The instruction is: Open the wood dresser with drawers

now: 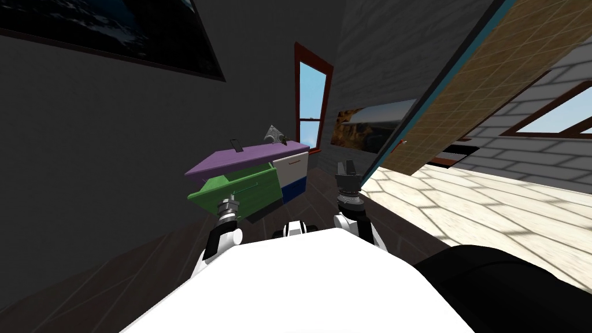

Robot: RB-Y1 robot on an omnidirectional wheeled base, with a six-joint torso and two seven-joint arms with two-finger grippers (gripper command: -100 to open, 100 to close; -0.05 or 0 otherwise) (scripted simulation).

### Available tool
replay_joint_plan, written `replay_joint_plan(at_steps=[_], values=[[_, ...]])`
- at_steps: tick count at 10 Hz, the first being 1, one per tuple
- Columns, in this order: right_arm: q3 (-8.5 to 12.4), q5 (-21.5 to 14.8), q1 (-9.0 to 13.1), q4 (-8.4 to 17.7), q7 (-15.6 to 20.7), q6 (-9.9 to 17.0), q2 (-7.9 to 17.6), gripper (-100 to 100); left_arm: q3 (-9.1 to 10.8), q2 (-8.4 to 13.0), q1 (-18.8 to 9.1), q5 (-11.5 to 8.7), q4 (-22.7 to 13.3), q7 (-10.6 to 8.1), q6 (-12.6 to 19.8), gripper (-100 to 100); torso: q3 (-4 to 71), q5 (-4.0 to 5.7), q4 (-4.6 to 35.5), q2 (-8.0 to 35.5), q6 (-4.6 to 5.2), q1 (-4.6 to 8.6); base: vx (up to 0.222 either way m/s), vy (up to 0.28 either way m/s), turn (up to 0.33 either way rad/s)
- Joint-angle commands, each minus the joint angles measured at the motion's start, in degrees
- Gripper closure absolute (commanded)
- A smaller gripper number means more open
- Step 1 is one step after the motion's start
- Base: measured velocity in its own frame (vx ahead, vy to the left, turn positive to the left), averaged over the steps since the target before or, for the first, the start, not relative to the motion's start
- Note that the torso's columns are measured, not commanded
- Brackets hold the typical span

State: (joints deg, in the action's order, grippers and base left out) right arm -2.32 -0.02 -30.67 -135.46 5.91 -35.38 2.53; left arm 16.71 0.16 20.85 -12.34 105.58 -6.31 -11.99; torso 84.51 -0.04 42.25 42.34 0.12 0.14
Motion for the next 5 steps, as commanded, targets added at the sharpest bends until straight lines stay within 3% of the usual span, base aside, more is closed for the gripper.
replay_joint_plan(at_steps=[1, 2, 5], values=[[0.0, 0.0, 0.0, 0.0, 0.0, 0.0, 0.0, 0, -0.19, 0.0, 0.3, 0.0, 0.1, -0.03, 0.0, 100, 0.1, 0.02, 0.0, -0.1, 0.01, -0.03, -0.07, -0.034, 0.002], [0.0, 0.0, 0.0, 0.0, 0.0, 0.0, 0.0, 0, 0.24, 0.0, 1.4, -0.4, 2.9, -0.23, 2.3, -100, 0.2, 0.08, 0.0, -0.3, -0.06, -0.16, -0.006, -0.012, -0.011], [0.0, 0.0, 0.0, 0.0, 0.0, 0.0, 0.0, 0, 0.7, 0.0, 2.4, -0.8, 5.9, -0.42, 4.4, -100, 0.1, 0.02, 0.0, -0.2, -0.12, -0.19, 0.024, -0.003, -0.004]])
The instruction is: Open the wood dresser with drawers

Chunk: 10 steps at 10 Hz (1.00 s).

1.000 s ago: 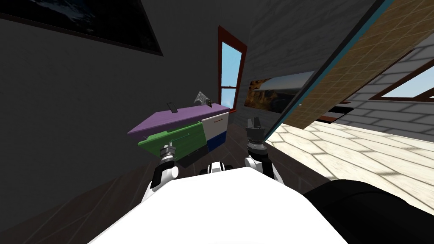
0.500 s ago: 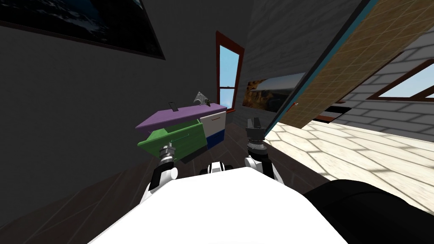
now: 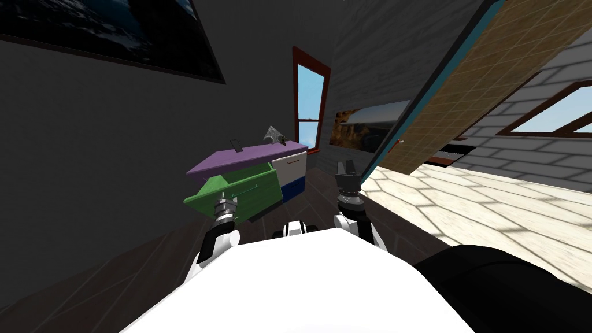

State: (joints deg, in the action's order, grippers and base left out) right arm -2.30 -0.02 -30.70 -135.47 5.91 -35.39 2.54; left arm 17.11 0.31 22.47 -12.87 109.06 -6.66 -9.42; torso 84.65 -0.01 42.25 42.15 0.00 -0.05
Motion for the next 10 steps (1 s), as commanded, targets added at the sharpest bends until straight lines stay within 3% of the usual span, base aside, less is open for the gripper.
replay_joint_plan(at_steps=[1, 6, 7, 8, 10], values=[[0.0, 0.0, 0.0, 0.0, 0.0, 0.0, 0.0, 0, 0.53, -0.1, 1.2, -0.4, 3.9, -0.17, 2.9, -100, -0.1, 0.03, 0.1, 0.1, 0.01, 0.05, 0.025, -0.008, -0.008], [0.0, 0.0, 0.0, 0.0, 0.0, 0.0, 0.0, 0, 1.69, -0.1, 3.6, -1.4, 11.3, -0.67, 8.4, -100, -0.1, 0.01, 0.0, 0.1, 0.0, 0.04, 0.018, -0.009, -0.006], [0.0, 0.0, 0.0, 0.0, 0.0, 0.0, 0.0, 0, 1.51, -0.2, 3.6, -1.3, 10.5, -0.62, 7.8, -100, -0.1, 0.1, 0.1, 0.2, 0.02, 0.12, 0.009, 0.0, 0.002], [0.0, 0.0, 0.0, 0.0, 0.0, 0.0, 0.0, 0, 1.51, -0.2, 3.7, -1.3, 10.7, -0.6, 8.1, 0, -0.1, 0.08, 0.1, 0.2, 0.02, 0.14, 0.0, 0.0, 0.0], [0.0, 0.0, 0.0, 0.0, 0.0, 0.0, 0.0, 0, 1.51, -0.2, 3.7, -1.3, 10.6, -0.6, 8.1, 0, -0.1, 0.05, 0.1, 0.2, 0.0, 0.09, 0.0, 0.0, 0.0]])
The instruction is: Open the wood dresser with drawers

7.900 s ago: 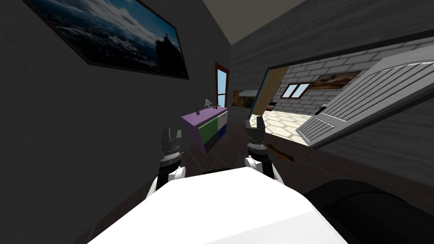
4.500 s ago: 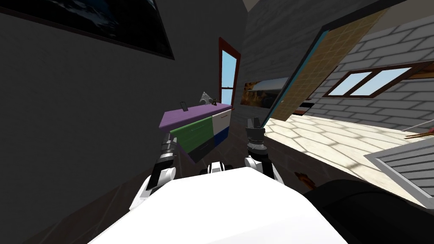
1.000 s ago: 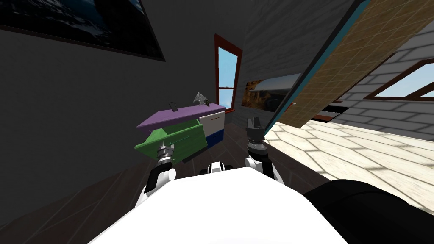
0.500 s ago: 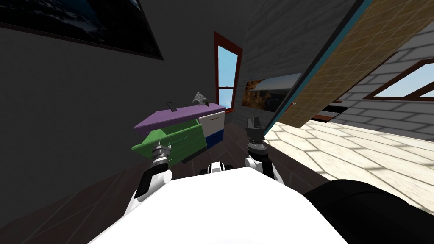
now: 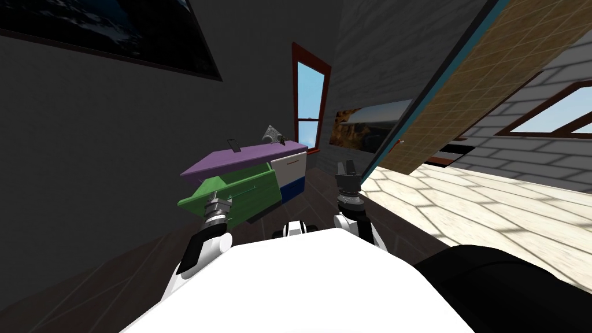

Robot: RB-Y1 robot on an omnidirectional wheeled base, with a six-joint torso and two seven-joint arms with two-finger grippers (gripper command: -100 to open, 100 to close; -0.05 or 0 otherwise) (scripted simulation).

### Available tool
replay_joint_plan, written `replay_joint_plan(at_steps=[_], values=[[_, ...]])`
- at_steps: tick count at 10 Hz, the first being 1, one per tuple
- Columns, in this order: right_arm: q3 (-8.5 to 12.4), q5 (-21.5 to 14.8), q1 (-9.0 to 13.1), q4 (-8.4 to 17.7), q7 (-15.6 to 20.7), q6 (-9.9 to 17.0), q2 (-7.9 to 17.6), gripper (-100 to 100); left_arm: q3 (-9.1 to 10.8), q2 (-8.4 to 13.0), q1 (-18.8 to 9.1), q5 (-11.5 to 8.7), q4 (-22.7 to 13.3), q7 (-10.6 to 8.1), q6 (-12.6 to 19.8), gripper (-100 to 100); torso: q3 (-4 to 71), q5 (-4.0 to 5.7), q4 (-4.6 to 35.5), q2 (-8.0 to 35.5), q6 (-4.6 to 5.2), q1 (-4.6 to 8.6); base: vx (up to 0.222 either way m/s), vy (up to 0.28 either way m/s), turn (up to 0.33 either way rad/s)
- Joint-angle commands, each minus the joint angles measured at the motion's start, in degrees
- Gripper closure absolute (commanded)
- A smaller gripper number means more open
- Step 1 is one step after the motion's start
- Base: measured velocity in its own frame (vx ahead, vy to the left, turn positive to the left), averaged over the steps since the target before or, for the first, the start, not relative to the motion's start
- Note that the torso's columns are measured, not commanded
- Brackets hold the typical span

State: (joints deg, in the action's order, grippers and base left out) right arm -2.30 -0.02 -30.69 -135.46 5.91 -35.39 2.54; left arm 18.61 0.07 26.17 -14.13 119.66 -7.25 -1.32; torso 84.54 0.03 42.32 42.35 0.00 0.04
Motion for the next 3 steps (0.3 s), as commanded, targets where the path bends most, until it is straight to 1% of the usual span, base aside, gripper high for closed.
replay_joint_plan(at_steps=[1, 3], values=[[0.0, 0.0, 0.0, 0.0, 0.0, 0.0, 0.0, 0, 0.0, 0.0, 0.0, 0.0, 0.0, 0.0, 0.0, 0, 0.0, 0.0, 0.0, 0.0, -0.01, -0.01, 0.0, 0.0, 0.0], [0.0, 0.0, 0.0, 0.0, 0.0, 0.0, 0.0, 0, -0.01, 0.0, 0.0, 0.0, 0.0, 0.0, 0.0, 0, 0.0, -0.02, 0.0, 0.0, -0.01, -0.02, 0.0, 0.0, 0.0]])
